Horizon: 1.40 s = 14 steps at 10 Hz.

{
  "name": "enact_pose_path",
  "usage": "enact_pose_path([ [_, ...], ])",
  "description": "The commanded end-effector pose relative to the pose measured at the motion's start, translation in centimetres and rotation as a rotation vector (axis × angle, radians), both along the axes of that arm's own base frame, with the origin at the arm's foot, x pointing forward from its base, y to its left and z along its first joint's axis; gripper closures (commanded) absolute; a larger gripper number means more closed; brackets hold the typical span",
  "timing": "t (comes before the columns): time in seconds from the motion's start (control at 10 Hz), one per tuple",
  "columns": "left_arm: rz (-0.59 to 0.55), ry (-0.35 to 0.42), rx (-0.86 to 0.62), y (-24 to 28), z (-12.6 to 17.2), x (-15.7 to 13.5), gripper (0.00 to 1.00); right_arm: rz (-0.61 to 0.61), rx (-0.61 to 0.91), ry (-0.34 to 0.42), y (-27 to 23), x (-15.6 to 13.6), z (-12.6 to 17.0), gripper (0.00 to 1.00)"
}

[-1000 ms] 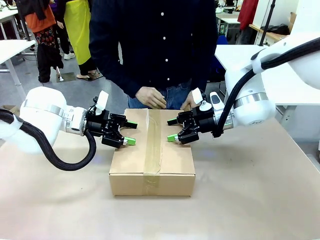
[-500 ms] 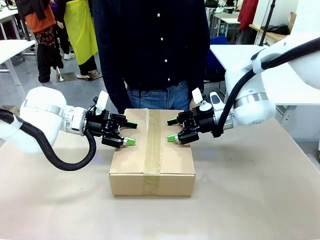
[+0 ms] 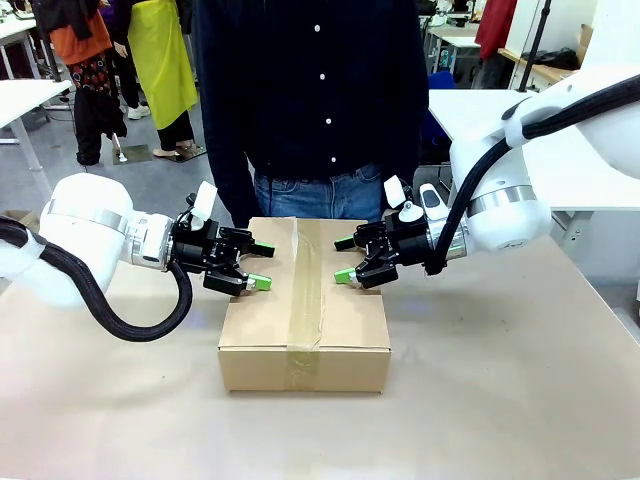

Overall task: Pack the gift set into the box.
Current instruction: Press and hold the closed box until the human finishes sealing it.

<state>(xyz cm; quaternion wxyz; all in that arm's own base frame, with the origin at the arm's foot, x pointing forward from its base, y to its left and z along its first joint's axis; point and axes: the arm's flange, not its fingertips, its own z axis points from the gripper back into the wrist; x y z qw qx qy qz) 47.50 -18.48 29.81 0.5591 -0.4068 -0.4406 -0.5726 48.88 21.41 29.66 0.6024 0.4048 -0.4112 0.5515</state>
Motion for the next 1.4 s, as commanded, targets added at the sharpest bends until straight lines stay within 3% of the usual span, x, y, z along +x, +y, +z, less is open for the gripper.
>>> enact_pose_path([
  [0.0, -0.015, -0.011, 0.007, 0.1, -0.1, -0.2, 0.00, -0.019, 0.003, 0.008, 0.0, -0.1, -0.3, 0.00],
  [0.2, 0.000, 0.000, 0.000, 0.0, 0.0, 0.0, 0.00, 0.000, 0.000, 0.000, 0.0, 0.0, 0.0, 0.00],
  [0.3, -0.109, -0.011, -0.032, 1.2, 3.8, -1.3, 0.00, 0.026, 0.050, -0.015, -2.3, -1.0, 3.3, 0.00],
  [0.5, -0.066, -0.036, -0.009, 8.2, 8.9, -4.4, 0.00, -0.018, 0.148, 0.026, -11.5, -5.0, 8.8, 0.00],
  [0.6, 0.046, -0.017, -0.001, 13.2, 8.8, -5.5, 0.00, -0.094, 0.197, 0.048, -17.2, -7.4, 9.2, 0.00],
  [0.7, 0.131, 0.025, -0.038, 17.7, 7.4, -6.2, 0.00, -0.170, 0.202, 0.097, -21.7, -9.1, 7.9, 0.00],
  [0.8, 0.240, 0.021, -0.051, 21.5, 5.4, -7.1, 0.00, -0.289, 0.207, 0.129, -25.5, -10.5, 5.8, 0.00],
  [1.0, 0.365, 0.062, -0.313, 24.8, 3.2, -6.7, 0.00, -0.433, 0.353, 0.091, -29.5, -11.3, 2.5, 0.00],
  [1.1, 0.255, 0.040, -0.066, 23.5, 5.9, -8.2, 0.00, -0.301, 0.223, 0.108, -27.3, -11.4, 5.9, 0.00],
  [1.3, 0.255, 0.040, -0.066, 23.5, 5.9, -8.2, 0.00, -0.301, 0.223, 0.108, -27.3, -11.4, 5.9, 0.00],
])
